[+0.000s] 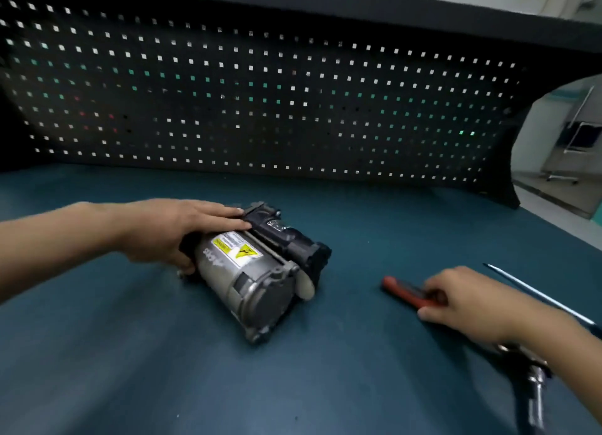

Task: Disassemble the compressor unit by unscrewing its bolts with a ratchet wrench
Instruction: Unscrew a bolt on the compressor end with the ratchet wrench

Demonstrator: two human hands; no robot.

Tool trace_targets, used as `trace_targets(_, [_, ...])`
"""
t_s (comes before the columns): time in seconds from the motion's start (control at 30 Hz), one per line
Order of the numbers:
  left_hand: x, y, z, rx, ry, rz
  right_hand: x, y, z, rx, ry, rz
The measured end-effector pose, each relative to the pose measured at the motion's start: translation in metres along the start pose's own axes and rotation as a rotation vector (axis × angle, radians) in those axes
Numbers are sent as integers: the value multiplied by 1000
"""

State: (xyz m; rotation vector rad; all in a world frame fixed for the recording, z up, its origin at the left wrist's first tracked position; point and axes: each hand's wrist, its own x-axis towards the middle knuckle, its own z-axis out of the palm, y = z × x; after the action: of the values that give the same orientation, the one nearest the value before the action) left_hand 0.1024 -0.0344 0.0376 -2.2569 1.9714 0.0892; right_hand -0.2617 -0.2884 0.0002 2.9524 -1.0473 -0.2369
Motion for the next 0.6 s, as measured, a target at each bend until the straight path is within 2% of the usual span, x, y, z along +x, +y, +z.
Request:
trace_targets(0.13, [-1, -3, 12, 209, 212, -26, 26, 0, 0, 102, 35, 35])
trace_targets(0.23, [6, 3, 30, 232, 338, -145, 36, -6, 13, 254, 129, 100])
trace_targets(0.3, [11, 8, 44, 62, 437, -292, 38, -8, 23, 355, 204, 132])
trace_targets(0.4, [15, 15, 65, -360, 671, -432, 37, -4, 30, 425, 254, 156])
trace_targets(0.5, [10, 22, 77, -744, 895, -420, 34, 3, 33, 610, 264, 215])
trace_targets(0.6, [3, 26, 82, -791, 879, -369, 33, 10, 38, 839, 277, 309])
